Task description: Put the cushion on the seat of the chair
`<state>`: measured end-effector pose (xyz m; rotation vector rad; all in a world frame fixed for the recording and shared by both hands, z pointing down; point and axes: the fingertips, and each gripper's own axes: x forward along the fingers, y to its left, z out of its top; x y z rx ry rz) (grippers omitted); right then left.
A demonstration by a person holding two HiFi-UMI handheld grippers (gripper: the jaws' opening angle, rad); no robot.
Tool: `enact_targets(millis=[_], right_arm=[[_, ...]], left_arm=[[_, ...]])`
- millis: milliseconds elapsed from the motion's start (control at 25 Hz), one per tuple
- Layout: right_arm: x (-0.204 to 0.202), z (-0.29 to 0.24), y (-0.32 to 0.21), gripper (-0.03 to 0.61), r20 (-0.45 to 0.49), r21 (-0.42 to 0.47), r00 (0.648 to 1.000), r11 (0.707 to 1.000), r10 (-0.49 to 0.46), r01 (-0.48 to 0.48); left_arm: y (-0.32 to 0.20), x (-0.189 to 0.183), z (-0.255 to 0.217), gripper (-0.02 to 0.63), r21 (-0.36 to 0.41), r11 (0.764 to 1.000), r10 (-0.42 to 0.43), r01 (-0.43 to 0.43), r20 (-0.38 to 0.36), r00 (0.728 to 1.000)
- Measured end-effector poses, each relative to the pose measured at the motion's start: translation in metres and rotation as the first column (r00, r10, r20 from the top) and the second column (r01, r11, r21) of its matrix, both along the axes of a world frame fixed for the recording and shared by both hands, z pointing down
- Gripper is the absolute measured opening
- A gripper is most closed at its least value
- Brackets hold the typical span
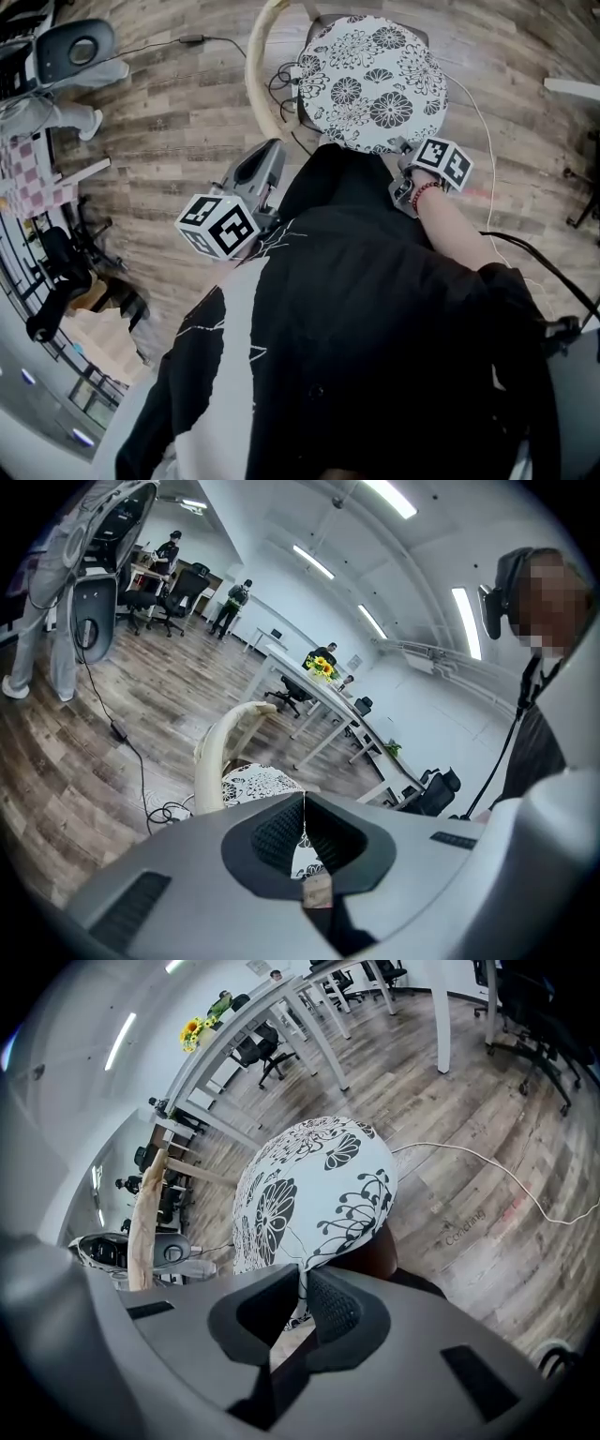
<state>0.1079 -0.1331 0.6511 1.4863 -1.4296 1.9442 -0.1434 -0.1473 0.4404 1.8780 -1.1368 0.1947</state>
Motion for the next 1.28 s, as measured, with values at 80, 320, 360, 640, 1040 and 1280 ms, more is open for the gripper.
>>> enact_targets(millis=[80,320,360,640,1040,1280], right_arm=[[0.001,0.003,0.000,0.028,0.000,-0.003,1.000,1.000,-0.003,0.003],[0.008,0.012,0.004,0.028,-0.011,-0.017,1.000,1.000,0.006,-0.007],[0.008,0.013,0.005,0.028,-0.010,-0.021,1.000,1.000,0.020,-0.020],[0.017,0.027,0.010,0.028,0.005,-0.063,0.991,0.989,0.131,-0.130],[0.022,0.050,0.015,0.028,-0.022,-0.073,0.999,0.996,0.040,-0.042],[0.024,0.054,0.002,0.028,0.062,-0.064,0.995,0.995,0.080,-0.076]], left_arm=[[0.001,0.002,0.003,0.015,-0.006,1.000,0.006,-0.006,0.001,1.000],[0.002,0.008,0.008,0.015,-0.017,1.000,0.025,-0.025,0.001,1.000],[0.003,0.007,0.009,0.015,-0.020,0.999,0.027,-0.027,0.003,1.000],[0.005,0.013,0.016,0.015,-0.031,0.998,0.055,-0.055,0.020,0.998],[0.012,0.017,0.029,0.015,-0.054,0.995,0.087,-0.085,0.042,0.995],[0.012,0.021,0.037,0.015,-0.073,0.993,0.095,-0.092,0.040,0.995]])
